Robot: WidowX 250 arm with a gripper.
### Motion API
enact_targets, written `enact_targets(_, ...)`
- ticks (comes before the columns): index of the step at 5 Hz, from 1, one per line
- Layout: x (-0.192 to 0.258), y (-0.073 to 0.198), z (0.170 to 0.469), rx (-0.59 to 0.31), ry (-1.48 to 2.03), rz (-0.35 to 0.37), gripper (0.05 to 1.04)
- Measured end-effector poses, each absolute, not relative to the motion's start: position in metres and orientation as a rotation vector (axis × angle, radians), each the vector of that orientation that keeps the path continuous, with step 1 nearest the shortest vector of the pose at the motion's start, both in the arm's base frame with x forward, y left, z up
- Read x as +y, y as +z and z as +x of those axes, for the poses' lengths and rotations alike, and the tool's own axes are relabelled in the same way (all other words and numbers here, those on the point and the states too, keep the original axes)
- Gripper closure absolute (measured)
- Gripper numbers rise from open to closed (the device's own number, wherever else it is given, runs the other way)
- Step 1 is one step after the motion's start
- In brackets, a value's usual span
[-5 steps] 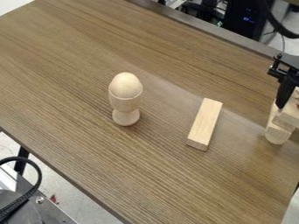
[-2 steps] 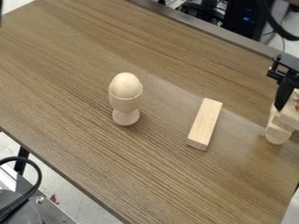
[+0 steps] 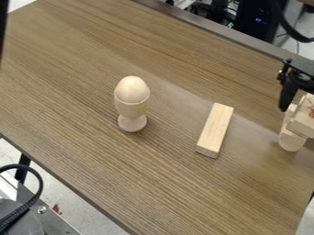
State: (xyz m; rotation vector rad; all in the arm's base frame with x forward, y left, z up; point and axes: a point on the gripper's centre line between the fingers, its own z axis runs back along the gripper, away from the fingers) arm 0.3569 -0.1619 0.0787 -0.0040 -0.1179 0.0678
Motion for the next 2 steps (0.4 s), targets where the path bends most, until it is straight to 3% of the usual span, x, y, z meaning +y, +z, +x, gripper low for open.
enact_targets(2,-0.1622,0.087,0.3566,-0.134,0.076,-0.011,0.084)
